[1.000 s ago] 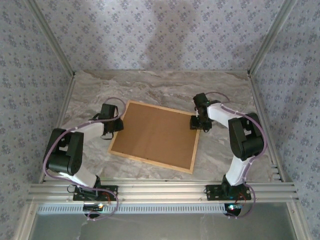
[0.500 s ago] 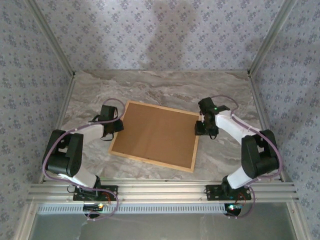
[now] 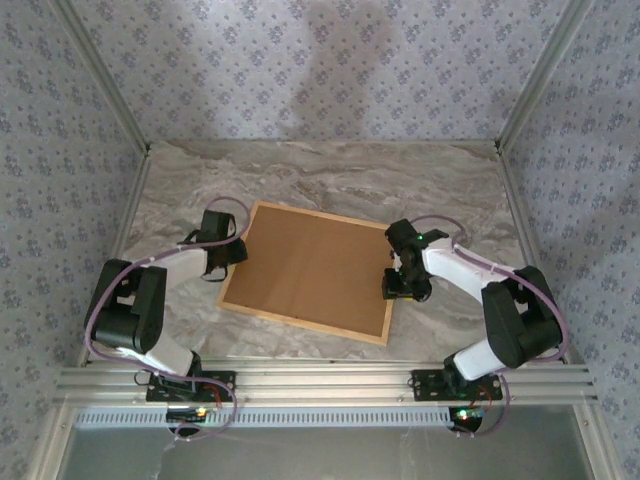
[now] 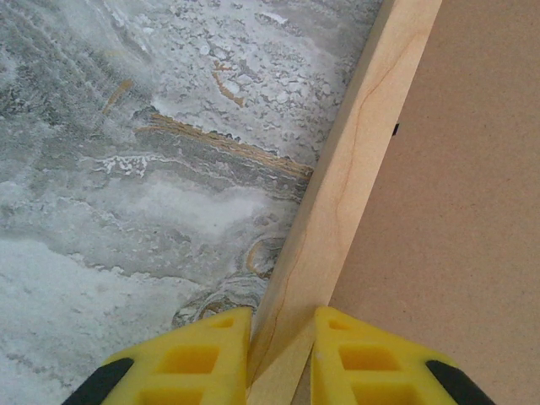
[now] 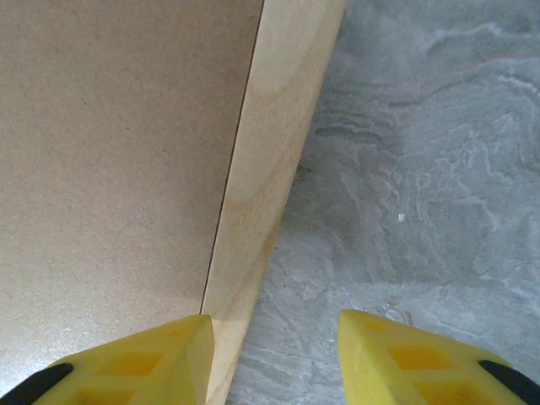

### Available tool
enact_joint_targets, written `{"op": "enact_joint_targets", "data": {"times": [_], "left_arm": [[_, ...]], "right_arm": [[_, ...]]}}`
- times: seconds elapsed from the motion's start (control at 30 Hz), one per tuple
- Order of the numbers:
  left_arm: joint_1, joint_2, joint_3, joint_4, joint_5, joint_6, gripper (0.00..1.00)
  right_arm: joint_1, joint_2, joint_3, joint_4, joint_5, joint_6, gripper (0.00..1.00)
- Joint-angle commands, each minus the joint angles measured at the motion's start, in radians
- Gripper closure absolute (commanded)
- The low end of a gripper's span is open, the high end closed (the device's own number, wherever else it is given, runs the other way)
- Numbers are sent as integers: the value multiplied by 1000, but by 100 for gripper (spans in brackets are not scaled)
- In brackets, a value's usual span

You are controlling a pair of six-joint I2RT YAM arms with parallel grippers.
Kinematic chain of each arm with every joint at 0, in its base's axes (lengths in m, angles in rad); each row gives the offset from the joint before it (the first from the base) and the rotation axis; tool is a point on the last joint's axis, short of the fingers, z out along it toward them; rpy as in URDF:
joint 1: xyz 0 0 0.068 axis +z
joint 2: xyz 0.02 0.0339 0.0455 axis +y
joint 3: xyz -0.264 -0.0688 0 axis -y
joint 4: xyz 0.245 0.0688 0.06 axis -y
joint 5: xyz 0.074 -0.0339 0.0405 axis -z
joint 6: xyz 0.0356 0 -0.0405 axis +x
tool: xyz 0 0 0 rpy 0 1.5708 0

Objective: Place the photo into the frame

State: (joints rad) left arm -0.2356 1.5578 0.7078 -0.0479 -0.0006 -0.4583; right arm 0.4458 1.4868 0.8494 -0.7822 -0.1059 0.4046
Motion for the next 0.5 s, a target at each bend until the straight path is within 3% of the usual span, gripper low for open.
{"op": "enact_joint_targets", "data": {"times": [0.0,0.47], "left_arm": [[-11,41,-52,-136,42,-34,78],[-13,42,-53,-133,46,-31,77]], "right_arm": [[5,1,-4,-18,-27,18,56],[-1,77,-5,48,-51,13,58]]}}
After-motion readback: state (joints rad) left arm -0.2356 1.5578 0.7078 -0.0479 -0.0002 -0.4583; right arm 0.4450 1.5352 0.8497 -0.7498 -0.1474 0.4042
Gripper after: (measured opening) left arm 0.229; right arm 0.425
